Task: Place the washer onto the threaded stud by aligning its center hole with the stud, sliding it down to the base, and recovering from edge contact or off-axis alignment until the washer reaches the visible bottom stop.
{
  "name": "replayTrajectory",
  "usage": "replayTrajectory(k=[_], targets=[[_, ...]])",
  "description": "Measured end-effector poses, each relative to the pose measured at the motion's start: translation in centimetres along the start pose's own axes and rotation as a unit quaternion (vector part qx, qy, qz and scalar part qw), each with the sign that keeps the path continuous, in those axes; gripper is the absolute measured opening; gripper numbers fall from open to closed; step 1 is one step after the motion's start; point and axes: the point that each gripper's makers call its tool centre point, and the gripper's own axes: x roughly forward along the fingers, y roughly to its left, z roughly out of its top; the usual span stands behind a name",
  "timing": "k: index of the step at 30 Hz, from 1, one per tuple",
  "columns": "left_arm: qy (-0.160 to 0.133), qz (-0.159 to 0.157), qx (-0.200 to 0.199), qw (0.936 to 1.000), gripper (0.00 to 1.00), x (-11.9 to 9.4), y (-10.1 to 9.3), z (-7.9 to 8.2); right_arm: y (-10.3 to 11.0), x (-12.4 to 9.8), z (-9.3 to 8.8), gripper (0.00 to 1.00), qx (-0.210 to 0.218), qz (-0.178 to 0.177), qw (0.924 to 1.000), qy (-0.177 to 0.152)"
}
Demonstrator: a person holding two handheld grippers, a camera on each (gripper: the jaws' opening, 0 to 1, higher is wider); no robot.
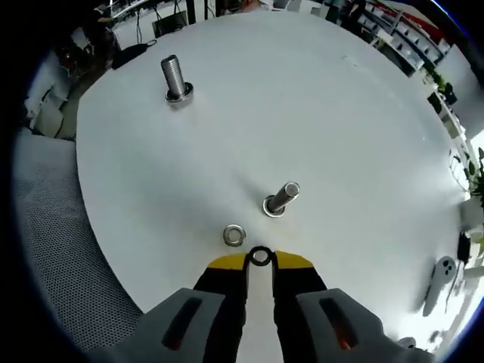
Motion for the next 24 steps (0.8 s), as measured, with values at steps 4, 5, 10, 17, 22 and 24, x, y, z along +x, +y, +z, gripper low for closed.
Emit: replayTrajectory(k=[4, 5, 10, 17, 22, 24], targets=[[0.000, -0.001, 0.001, 1.0000, 0.21, 0.0, 0.0, 0.0, -1.0, -1.2, 1.3, 0.13, 0.002, -0.013, 0.9995, -0.028], [0.000, -0.001, 0.000, 1.0000, 0.21, 0.0, 0.0, 0.0, -1.2, -1.3, 1.5, 0.13, 0.003, -0.012, 0.9995, -0.029], [0.000, -0.002, 0.000, 1.0000, 0.21, 0.0, 0.0, 0.0, -1.5, -1.8, 2.5, 0.13, 0.004, -0.012, 0.9990, -0.042], [-0.002, -0.002, 0.003, 1.0000, 0.21, 0.0, -0.1, 0.1, -1.6, -3.3, 3.6, 0.13, -0.006, -0.021, 0.9978, -0.062], [-0.001, -0.001, 0.003, 1.0000, 0.21, 0.0, -0.1, 0.0, -2.0, -4.4, 5.3, 0.13, -0.041, -0.037, 0.9942, -0.092], [0.000, -0.001, 0.005, 1.0000, 0.21, 0.0, -0.1, 0.0, -2.0, -4.2, 5.4, 0.13, -0.043, -0.033, 0.9943, -0.092]])
